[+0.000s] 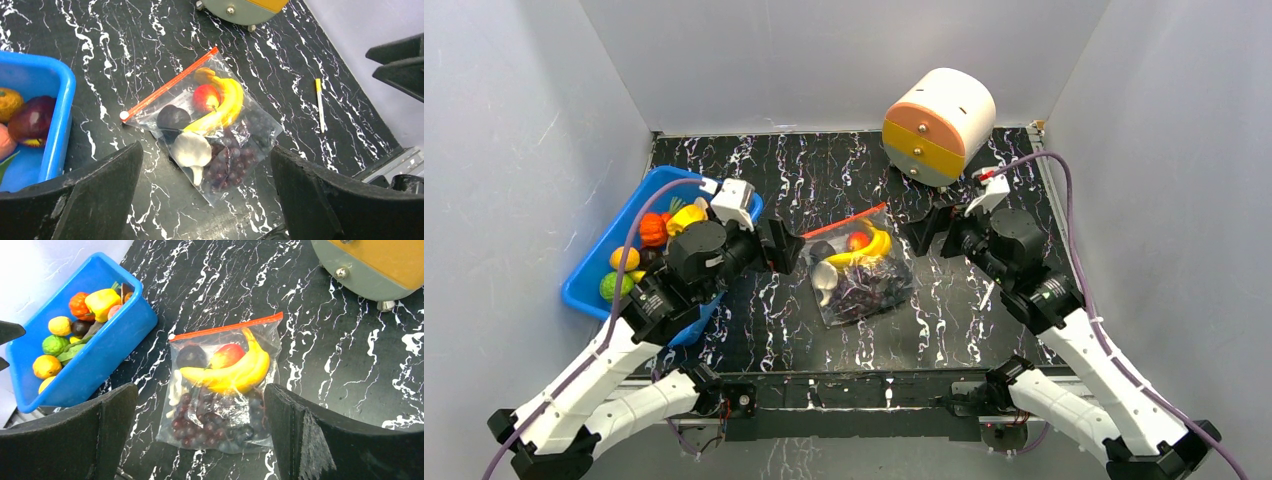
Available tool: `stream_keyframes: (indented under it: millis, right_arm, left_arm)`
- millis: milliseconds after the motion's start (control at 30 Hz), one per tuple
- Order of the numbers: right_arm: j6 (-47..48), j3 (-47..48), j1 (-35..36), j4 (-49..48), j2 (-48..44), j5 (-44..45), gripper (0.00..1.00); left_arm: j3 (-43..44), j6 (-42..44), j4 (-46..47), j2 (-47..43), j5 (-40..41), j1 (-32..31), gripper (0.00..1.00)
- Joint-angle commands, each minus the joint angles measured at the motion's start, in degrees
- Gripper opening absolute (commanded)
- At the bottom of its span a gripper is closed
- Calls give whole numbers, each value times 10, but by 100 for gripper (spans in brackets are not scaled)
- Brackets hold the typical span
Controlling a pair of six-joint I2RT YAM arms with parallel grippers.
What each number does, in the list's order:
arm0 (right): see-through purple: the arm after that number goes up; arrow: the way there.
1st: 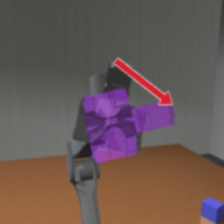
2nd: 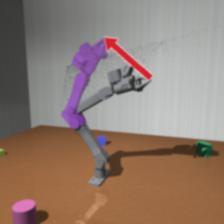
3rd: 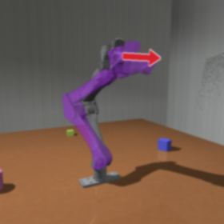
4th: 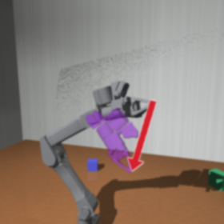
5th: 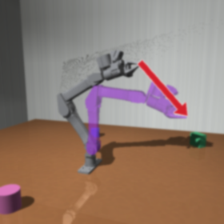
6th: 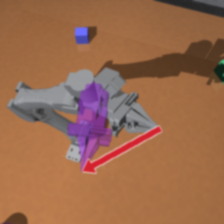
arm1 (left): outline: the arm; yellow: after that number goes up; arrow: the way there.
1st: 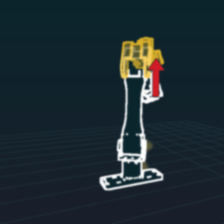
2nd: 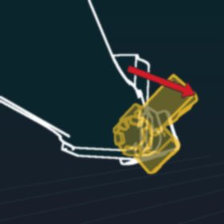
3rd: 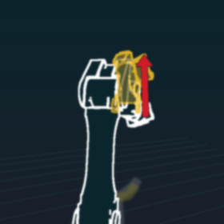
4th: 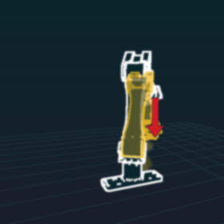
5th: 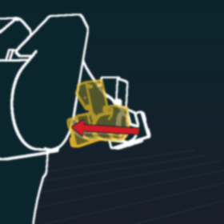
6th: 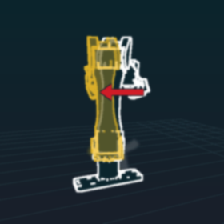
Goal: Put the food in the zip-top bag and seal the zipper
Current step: Reset both arms
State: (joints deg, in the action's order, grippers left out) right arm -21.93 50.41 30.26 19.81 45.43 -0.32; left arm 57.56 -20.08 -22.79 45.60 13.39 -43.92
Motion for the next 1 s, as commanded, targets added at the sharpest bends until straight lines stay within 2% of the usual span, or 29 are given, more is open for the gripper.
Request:
stream_keyframes:
  millis: [0, 333, 967]
  right_arm:
    - [-41, 32, -2, 23, -34, -12, 98]
    - [-60, 56, -2, 67, -76, -2, 98]
    - [-70, 53, -2, 81, -97, -12, 98]
  left_arm:
    - [22, -49, -15, -33, 27, 3, 98]
    - [44, -59, -18, -67, -13, 3, 98]
    - [19, -59, -35, -85, 22, 3, 98]
